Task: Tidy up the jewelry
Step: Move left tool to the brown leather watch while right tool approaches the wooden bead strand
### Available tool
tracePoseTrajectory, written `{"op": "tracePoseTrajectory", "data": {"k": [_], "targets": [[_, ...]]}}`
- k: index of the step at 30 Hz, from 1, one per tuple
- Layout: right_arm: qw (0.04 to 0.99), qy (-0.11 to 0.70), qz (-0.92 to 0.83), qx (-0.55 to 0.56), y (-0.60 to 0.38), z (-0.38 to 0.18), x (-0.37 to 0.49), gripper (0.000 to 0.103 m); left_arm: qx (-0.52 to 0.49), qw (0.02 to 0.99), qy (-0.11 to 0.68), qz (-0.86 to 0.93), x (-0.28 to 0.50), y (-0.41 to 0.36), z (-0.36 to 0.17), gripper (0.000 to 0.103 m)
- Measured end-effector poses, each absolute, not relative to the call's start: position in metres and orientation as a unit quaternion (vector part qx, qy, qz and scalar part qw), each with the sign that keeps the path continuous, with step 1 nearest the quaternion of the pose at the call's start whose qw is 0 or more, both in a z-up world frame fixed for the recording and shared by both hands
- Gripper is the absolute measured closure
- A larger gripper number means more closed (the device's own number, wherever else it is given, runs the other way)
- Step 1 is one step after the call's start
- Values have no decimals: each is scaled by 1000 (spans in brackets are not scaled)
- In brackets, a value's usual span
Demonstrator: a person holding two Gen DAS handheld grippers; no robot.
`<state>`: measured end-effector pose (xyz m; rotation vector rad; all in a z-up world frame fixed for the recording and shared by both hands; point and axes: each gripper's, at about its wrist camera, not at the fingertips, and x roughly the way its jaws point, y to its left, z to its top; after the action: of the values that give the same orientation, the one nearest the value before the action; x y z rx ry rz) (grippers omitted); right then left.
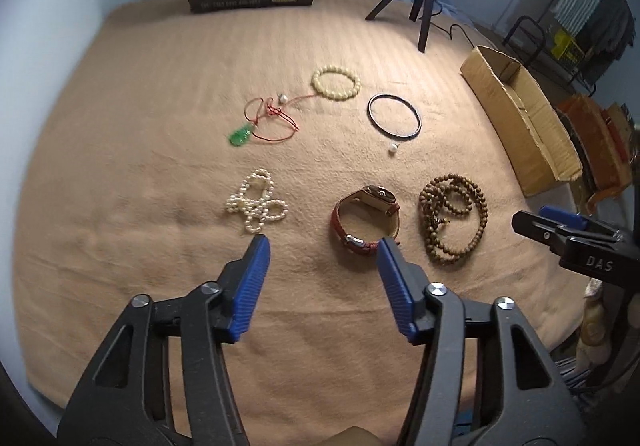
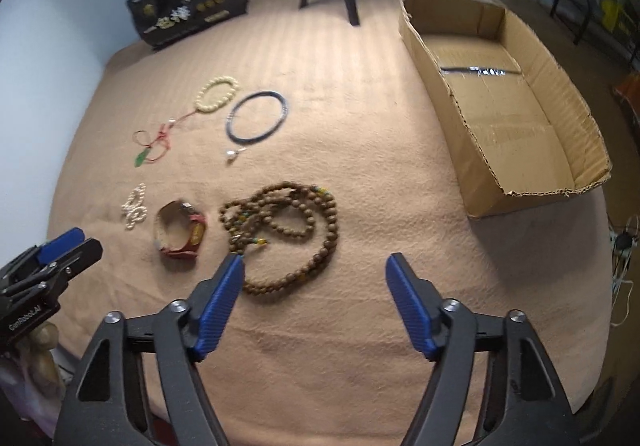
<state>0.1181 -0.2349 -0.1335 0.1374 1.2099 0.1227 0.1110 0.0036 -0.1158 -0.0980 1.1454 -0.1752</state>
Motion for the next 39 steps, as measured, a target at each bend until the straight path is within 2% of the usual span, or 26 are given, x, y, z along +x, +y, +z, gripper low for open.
{"op": "tracePoseTrajectory", "data": {"k": [3, 6, 8, 14, 29, 39], "targets": [[811, 578, 61, 66, -235, -139, 126, 41, -41, 832, 547, -84, 122, 1, -123, 49], [804, 586, 69, 69, -232, -147, 132, 43, -43, 825, 556, -88, 129, -1, -131, 49], [799, 593, 77, 71, -230, -153, 135, 47, -40, 822, 562, -89, 133, -3, -138, 55], [785, 611, 68, 73, -232, -175, 142, 57, -29, 812, 575, -96, 140, -11, -154, 61], [769, 626, 39, 122, -248, -197, 160, 60, -47, 796, 595, -100, 157, -13, -177, 67], [775, 622, 26, 110, -244, -200, 175, 61, -42, 790, 603, -101, 163, -18, -187, 74]]}}
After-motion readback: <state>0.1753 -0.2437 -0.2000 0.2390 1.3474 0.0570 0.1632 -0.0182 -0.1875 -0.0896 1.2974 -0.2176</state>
